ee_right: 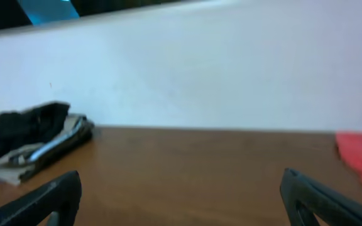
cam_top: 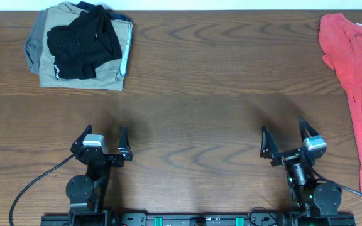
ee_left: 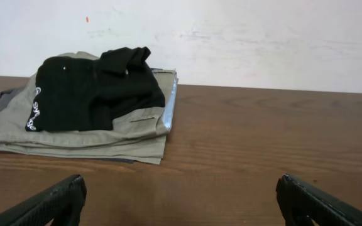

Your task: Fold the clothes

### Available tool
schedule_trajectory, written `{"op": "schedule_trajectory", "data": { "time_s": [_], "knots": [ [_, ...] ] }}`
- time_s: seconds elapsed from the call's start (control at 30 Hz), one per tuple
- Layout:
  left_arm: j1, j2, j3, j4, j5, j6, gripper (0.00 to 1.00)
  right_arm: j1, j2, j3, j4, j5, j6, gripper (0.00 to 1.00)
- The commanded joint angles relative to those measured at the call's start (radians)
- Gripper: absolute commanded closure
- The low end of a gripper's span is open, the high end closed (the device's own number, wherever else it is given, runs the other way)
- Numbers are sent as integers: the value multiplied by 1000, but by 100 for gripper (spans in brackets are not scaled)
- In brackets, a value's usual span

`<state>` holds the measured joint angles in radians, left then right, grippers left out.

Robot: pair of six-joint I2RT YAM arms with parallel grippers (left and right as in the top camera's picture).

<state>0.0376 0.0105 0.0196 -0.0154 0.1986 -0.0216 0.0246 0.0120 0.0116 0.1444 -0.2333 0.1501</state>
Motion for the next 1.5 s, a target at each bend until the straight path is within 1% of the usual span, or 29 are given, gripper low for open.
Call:
{"op": "schedule_trajectory", "data": {
  "time_s": [0.0,0.17,0.4,0.47,0.67,1.23,1.4,1.47],
  "knots": [
    [3,-6,-16,-36,10,13,2,-13,-7,-6,21,8,-36,1],
    [3,-6,-16,-36,10,13,2,-18,-7,-6,-29,8,-119,1],
    [3,-6,-16,-36,10,13,2,-46,-7,-6,-180,58,-121,1],
    [3,-6,-16,-36,10,14,2,-46,-7,-6,-208,90,-95,1],
    [3,-6,-16,-36,10,14,2,-46,-7,-6,-211,129,-34,1],
    [3,-6,-16,-36,10,13,2,-46,-7,-6,-211,128,-35,1],
    [3,-6,-16,-36,10,13,2,-46,-7,-6,-211,132,-129,1],
    [3,-6,-16,-36,10,14,2,-46,-7,-6,-211,132,-133,1]
  ]
}}
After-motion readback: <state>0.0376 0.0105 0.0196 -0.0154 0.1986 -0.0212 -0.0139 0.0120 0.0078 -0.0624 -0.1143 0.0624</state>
